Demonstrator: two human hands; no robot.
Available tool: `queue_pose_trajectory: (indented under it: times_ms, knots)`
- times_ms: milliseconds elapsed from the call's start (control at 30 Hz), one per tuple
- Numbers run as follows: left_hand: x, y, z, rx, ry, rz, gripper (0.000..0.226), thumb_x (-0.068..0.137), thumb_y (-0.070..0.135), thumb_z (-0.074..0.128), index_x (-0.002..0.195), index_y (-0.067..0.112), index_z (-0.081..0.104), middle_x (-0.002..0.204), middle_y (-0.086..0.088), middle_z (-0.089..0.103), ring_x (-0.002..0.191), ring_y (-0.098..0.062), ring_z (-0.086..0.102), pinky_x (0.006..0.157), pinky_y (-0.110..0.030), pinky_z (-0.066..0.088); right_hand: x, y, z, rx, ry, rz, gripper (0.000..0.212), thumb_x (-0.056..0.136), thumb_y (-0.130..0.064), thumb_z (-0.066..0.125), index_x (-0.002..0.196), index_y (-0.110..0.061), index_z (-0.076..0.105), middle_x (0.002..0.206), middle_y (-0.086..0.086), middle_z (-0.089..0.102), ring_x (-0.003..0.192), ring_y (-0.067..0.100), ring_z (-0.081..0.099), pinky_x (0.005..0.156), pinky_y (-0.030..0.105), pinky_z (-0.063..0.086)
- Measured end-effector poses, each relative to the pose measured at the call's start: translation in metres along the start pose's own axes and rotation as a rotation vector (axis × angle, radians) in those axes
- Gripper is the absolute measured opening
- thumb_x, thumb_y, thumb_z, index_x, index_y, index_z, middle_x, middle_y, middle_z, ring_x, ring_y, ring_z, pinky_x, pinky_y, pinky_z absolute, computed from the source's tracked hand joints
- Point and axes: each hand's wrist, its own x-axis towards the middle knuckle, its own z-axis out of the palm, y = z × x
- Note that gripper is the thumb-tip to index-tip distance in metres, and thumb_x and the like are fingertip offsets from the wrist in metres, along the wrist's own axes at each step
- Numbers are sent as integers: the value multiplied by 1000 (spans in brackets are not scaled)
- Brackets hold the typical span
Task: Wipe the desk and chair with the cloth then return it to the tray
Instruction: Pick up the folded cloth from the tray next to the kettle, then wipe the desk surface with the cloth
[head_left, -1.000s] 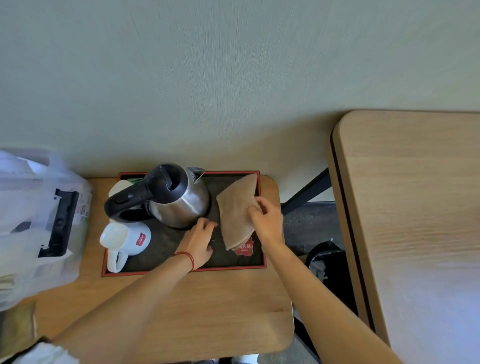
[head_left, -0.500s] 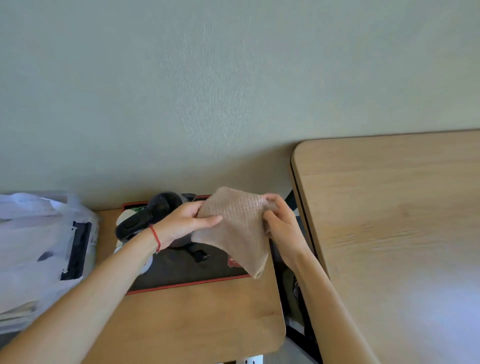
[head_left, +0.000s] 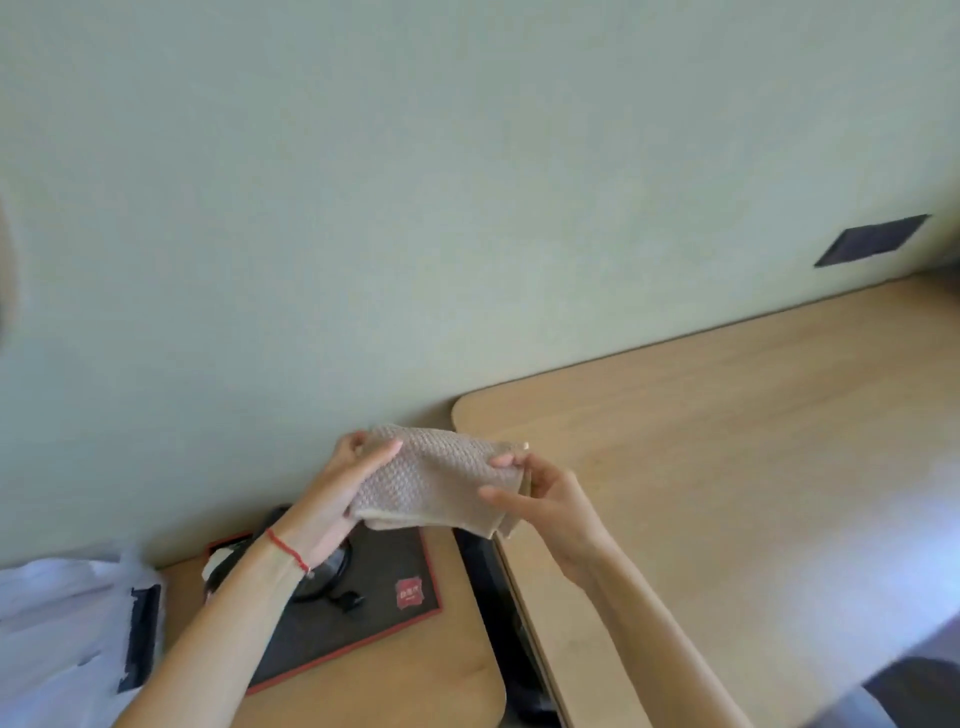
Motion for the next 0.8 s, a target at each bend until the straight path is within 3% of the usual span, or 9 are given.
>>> queue_pose_trajectory:
  times_ms: [100,233,333,400,467,533,600,700,800]
  knots:
    - [-14,22,41,61,-114,136,63,79,0,64,121,37,35,105,-9,65,93,-18,64,75,-30,53,-28,-35,-33,-121,50,-117,34,73,-1,77,93,-25,62,101,-1,58,85,17,59,56,31,51]
    - [-21,29,101,464,-292,328,61,70,0,75,119,33,60,119,18,63,115,-1,56,93,-12,46,-46,-59,-91,-358,150,-240,53,70,3,74,109,-31,64,96,-13,59,87,12,57,68,24,50]
    - [-17,7,157,809,-118,478,72,60,4,83,124,26,57,126,16,53,120,-3,48,102,-8,33,-55,-64,-139,-575,236,-293,47,68,-1,78,109,-21,69,83,-15,62,74,5,55,63,7,41]
    - [-16,-13,196,897,0,522,56,65,6,81,116,21,64,114,6,58,111,-11,52,98,-23,39,-62,-63,-174,-750,285,-351,34,70,-5,78,101,-17,72,87,-4,64,84,12,57,70,11,40]
    - [-15,-28,227,957,110,578,28,72,11,77,98,20,71,94,-2,54,91,-18,52,83,-28,41,-69,-63,-210,-852,296,-369,24,73,-11,78,96,-15,73,98,0,56,98,17,50,81,20,37]
    - [-12,-37,248,971,135,581,21,74,16,76,95,15,72,103,-3,54,92,-19,49,88,-28,39,-73,-66,-248,-669,219,-266,24,73,-17,80,95,-13,73,109,-5,58,104,11,51,85,22,42]
    - [-18,-44,270,687,-18,367,24,77,22,73,101,20,69,115,9,63,95,-19,58,92,-23,45,-81,-68,-277,-196,48,-158,22,74,-21,79,94,-13,74,99,-6,69,92,8,62,73,19,50]
    - [-22,-55,309,315,-150,245,22,78,24,68,99,20,68,98,6,74,96,-12,66,74,-14,52,-87,-55,-296,343,-59,-80,36,79,-24,73,109,-8,65,103,9,68,96,21,65,79,30,57]
    - [-12,-69,337,227,-86,258,15,84,16,64,98,14,67,98,0,72,96,-12,66,75,-15,52,-89,-35,-299,511,-61,-30,50,81,-16,73,124,-3,53,115,16,66,106,27,64,83,34,56]
